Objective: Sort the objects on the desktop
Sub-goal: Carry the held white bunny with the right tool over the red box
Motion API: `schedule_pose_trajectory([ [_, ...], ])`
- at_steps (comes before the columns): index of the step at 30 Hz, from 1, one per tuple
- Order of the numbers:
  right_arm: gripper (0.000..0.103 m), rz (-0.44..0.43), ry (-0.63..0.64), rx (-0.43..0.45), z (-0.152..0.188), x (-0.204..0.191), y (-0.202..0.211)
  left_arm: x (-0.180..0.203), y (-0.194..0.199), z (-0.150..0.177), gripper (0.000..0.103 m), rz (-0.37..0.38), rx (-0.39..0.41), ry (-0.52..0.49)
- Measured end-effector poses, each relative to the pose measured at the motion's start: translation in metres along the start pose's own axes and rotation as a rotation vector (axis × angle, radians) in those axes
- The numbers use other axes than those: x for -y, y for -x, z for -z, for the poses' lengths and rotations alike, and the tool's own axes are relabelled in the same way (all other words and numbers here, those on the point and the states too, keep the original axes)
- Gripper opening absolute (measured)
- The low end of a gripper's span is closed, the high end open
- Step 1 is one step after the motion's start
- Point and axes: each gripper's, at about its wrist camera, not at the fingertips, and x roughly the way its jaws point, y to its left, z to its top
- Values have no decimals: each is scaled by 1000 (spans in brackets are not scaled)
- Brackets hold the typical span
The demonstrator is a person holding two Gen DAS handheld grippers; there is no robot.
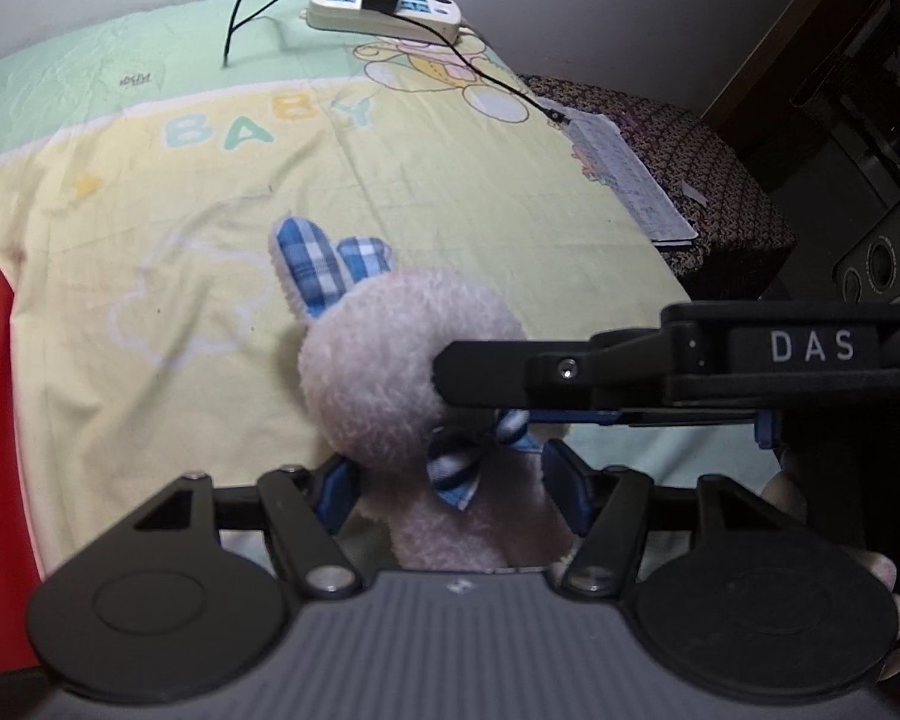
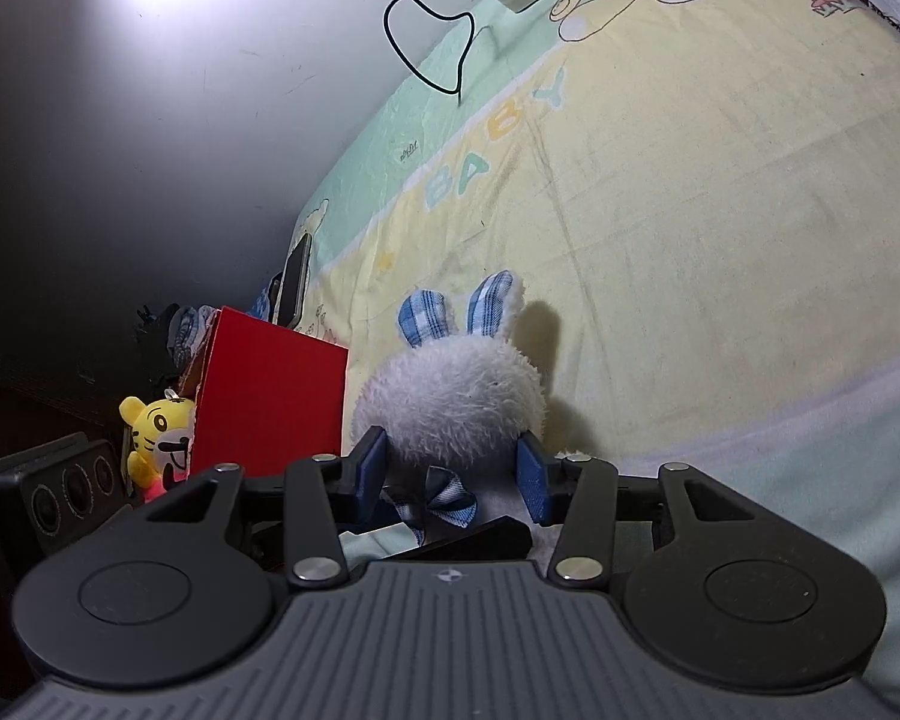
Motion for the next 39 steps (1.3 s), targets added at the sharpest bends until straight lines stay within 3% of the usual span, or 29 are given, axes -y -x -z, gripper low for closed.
schedule_pose_trajectory([
  [7, 49, -50, 83, 78, 10, -31, 16, 9, 38, 4, 64, -29, 101, -29],
  [17, 49, -123, 173, 150, 28, -84, 11, -13, 96, 10, 64, -68, 222, -48],
  [28, 49, -184, 186, 218, 57, -145, -19, -70, 167, 25, 63, -60, 320, -42],
  [39, 49, -212, 282, 268, 70, -200, -78, -138, 197, 35, 63, -120, 386, -54],
])
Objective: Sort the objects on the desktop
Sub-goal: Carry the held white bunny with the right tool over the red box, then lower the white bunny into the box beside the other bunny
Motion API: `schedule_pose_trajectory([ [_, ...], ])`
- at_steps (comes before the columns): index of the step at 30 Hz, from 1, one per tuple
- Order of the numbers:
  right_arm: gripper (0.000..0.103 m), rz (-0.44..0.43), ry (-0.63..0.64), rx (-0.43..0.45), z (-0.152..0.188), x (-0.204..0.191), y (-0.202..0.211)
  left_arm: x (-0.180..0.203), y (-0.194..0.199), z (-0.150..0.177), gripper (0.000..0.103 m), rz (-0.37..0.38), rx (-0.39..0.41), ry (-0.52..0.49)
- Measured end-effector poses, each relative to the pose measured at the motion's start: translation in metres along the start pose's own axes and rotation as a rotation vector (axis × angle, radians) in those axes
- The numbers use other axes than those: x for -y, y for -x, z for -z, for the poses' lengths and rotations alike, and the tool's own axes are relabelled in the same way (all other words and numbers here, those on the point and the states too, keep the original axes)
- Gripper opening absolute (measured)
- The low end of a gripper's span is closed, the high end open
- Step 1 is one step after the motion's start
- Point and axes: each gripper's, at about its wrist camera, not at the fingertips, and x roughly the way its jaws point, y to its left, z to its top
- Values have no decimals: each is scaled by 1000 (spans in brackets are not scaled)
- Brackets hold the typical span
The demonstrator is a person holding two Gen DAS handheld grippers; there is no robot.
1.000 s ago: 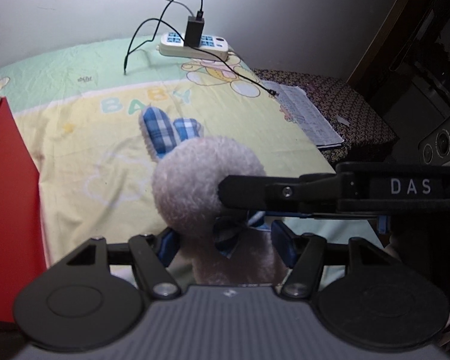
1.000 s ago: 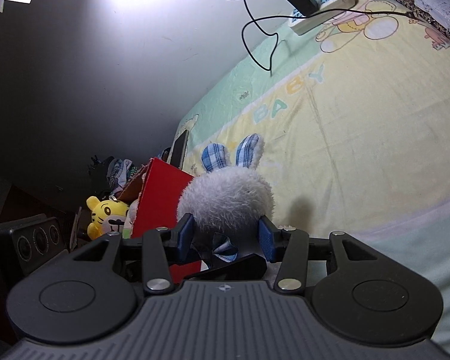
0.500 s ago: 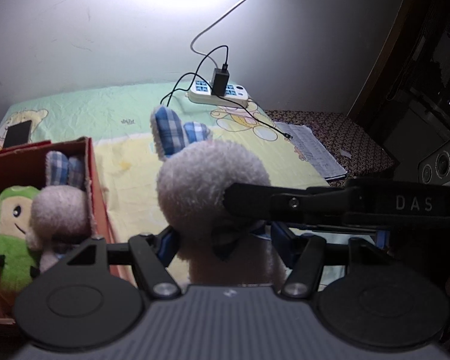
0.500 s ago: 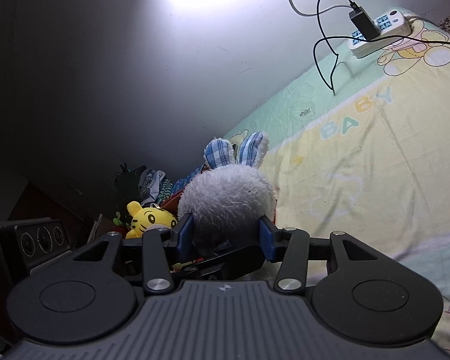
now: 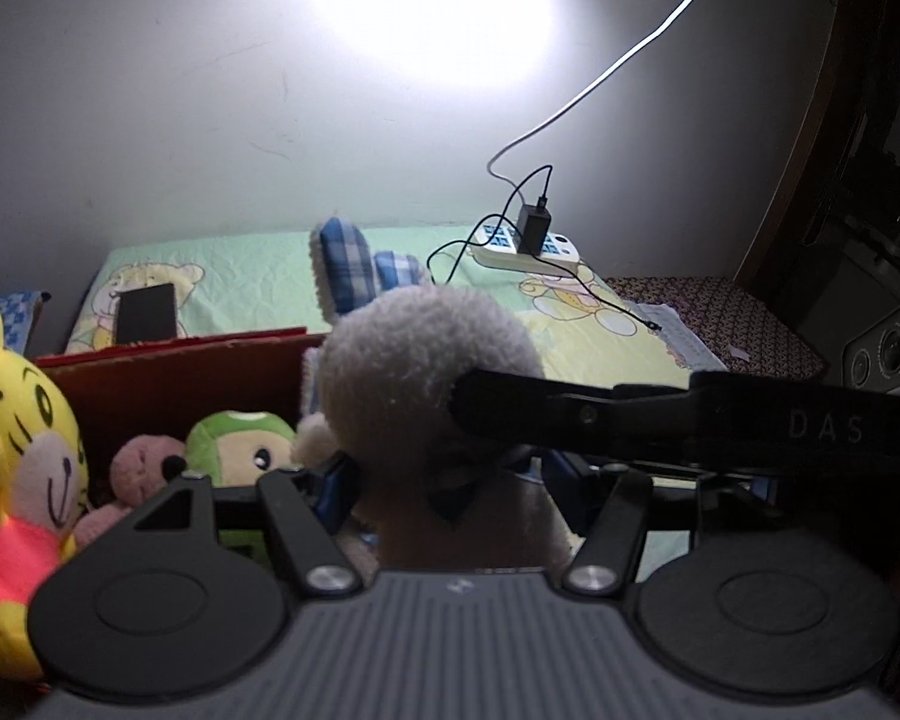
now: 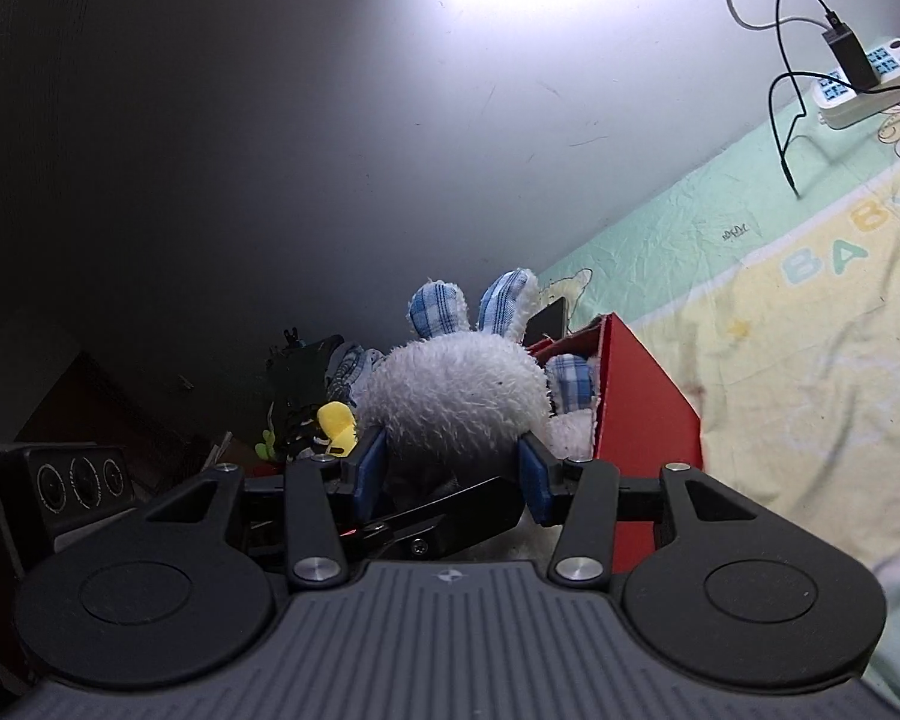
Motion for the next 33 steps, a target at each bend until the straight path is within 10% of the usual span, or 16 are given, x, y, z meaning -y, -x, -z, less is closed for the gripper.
schedule_pose_trajectory([
  [14, 48, 134, 325, -30, 39, -27, -44, -41, -13, 33, 67, -6, -56, -105],
  [21, 52, 175, 332, -118, 37, -33, -35, -43, -7, 39, 66, 60, -86, -127],
  [26, 64, 165, 272, -5, 23, -36, -22, -50, 7, 28, 71, 58, -50, -104],
  [33, 31, 137, 168, 36, 1, -32, -41, -48, 7, 15, 71, 97, -17, -97],
])
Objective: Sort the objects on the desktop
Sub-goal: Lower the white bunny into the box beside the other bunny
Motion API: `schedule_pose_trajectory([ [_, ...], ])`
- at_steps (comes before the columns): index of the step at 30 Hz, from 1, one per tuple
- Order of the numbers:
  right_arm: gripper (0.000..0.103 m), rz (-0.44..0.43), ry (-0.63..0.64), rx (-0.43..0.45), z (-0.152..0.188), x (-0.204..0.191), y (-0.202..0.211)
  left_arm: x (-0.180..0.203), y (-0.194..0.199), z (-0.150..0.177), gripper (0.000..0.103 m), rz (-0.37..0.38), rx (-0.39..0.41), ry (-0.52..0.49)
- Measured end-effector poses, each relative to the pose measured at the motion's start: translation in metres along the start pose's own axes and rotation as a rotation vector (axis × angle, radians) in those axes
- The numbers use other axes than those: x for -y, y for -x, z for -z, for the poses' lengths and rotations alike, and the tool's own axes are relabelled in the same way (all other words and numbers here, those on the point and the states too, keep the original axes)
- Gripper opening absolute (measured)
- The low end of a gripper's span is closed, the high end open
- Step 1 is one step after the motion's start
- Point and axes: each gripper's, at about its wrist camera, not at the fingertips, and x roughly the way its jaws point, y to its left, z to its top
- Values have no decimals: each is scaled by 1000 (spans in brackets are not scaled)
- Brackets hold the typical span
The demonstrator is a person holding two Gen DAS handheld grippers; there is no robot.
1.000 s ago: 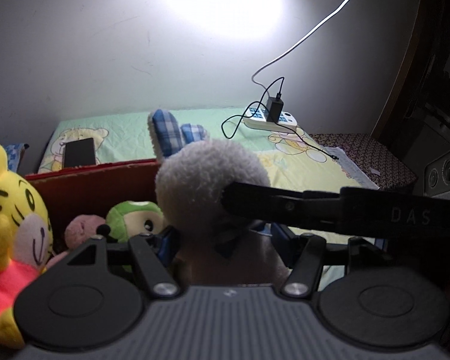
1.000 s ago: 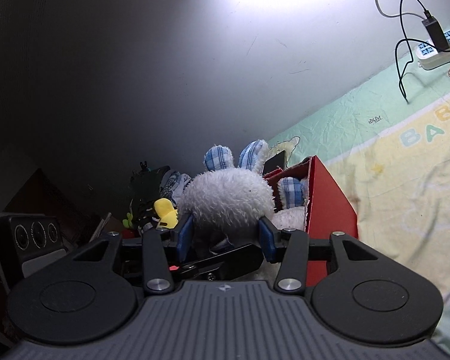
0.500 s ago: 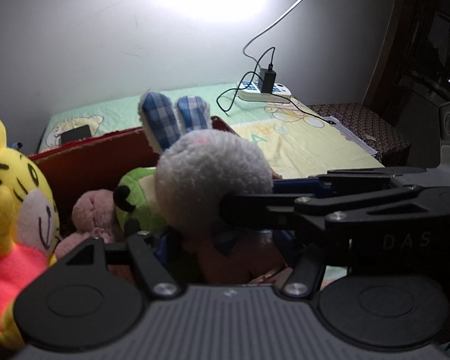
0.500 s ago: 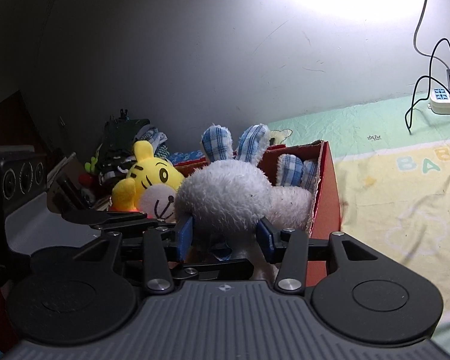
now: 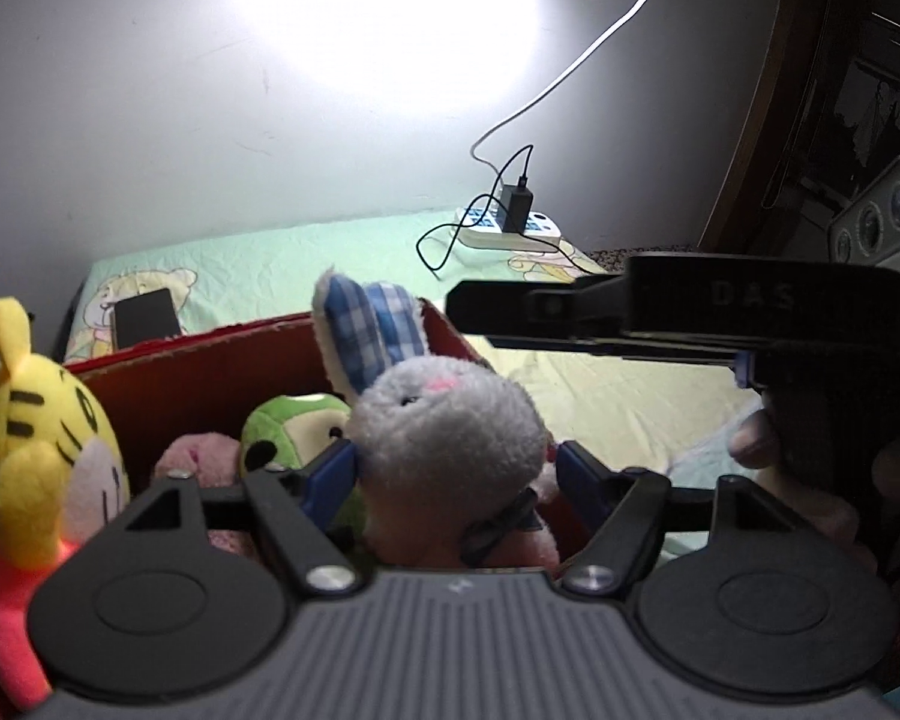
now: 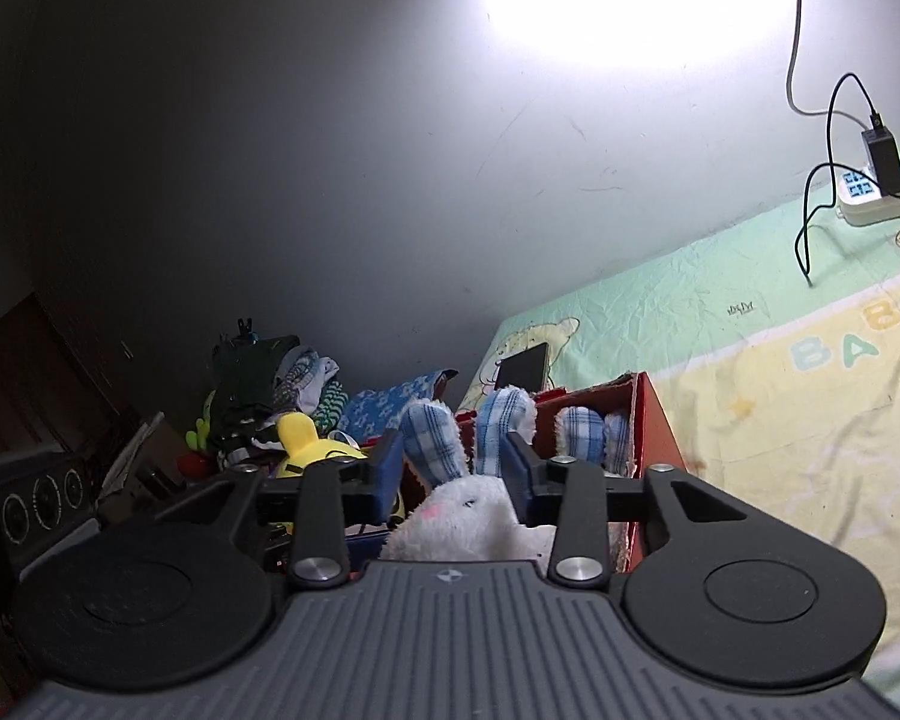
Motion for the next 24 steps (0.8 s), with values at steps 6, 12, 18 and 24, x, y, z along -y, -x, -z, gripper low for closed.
schedule_pose_trajectory([
  [6, 24, 50, -7, -81, 16, 3, -9, 7, -7, 7, 74, 22, -30, -13],
  [12, 22, 90, -14, -134, 33, 10, -12, 13, -15, 20, 76, 30, -60, -28],
  [18, 23, 126, 4, -128, 29, 11, -17, 9, -16, 17, 78, 32, -68, -7],
  [24, 29, 126, -4, -142, 27, 13, -21, -12, -15, 12, 77, 54, -77, 113],
])
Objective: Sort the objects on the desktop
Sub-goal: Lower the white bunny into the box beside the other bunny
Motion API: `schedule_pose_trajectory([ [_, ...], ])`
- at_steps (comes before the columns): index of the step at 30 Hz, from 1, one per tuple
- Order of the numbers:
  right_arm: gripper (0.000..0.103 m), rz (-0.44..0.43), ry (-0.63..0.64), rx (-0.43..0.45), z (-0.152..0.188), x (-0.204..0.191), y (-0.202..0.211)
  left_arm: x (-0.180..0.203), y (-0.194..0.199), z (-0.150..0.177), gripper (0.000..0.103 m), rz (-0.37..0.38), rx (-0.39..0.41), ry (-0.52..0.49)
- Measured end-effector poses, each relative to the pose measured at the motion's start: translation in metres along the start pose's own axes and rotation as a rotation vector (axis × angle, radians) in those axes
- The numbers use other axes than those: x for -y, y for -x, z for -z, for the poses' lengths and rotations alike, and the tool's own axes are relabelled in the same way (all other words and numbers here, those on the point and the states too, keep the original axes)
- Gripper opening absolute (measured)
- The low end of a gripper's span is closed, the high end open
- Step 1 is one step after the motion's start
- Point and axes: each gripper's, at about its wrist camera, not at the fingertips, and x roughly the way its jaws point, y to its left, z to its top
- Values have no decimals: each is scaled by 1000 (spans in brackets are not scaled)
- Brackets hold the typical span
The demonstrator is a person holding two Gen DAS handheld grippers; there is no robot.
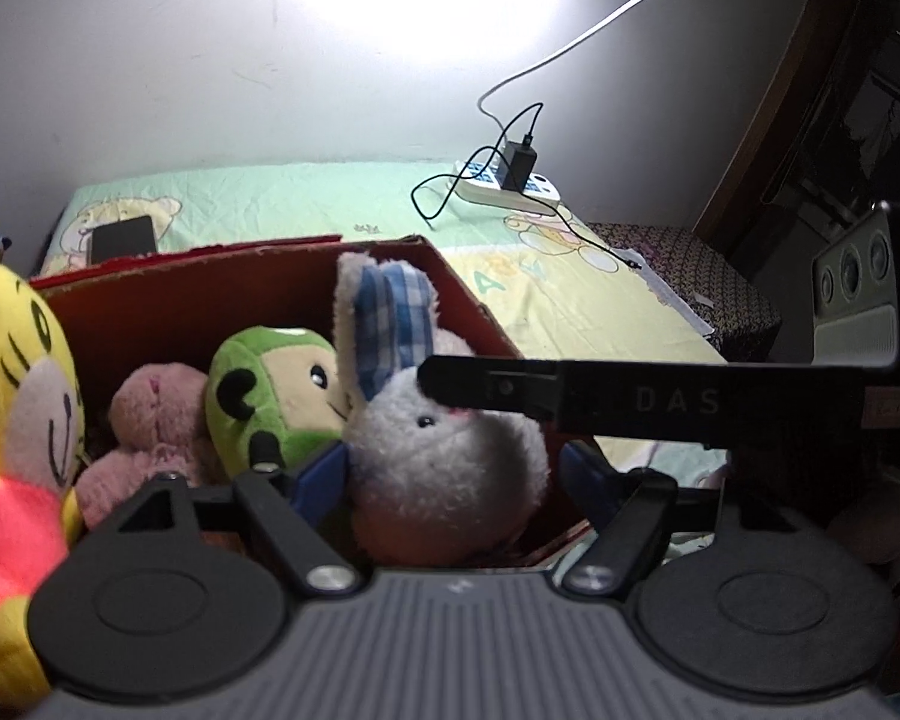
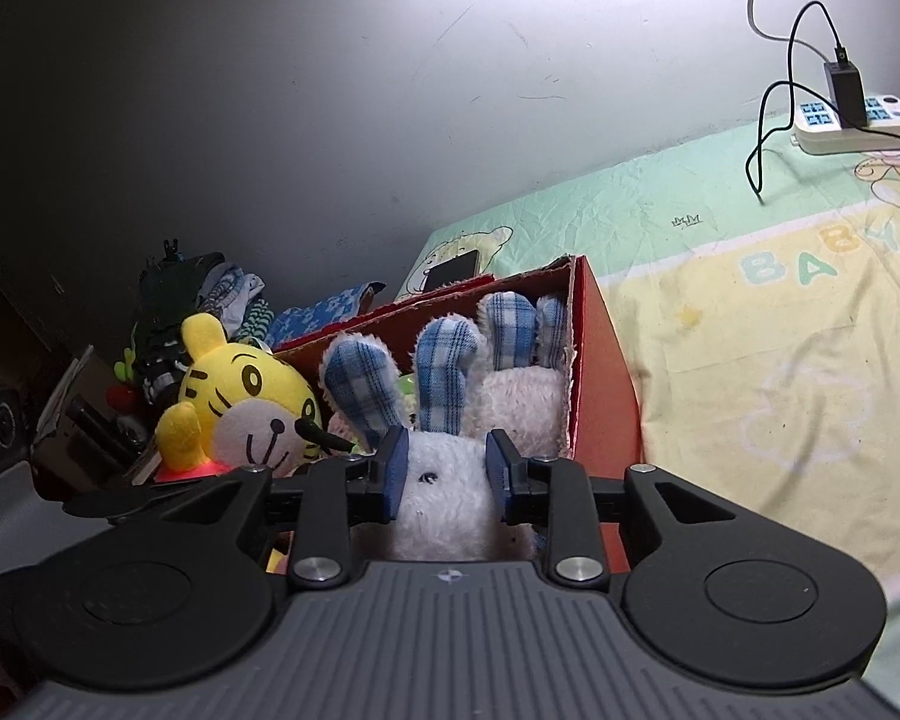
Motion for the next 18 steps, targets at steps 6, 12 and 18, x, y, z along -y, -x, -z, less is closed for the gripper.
schedule_pose_trajectory([
  [6, 31, -7, -52, 31, -8, 2, 10, -15, 4, -8, 77, 20, -19, 111],
  [12, 31, 63, -6, 14, -11, -6, 5, -11, 0, -15, 87, -41, -36, 113],
  [18, 31, 87, 2, 16, -10, -6, 4, -9, 1, -25, 90, -108, -102, 123],
])
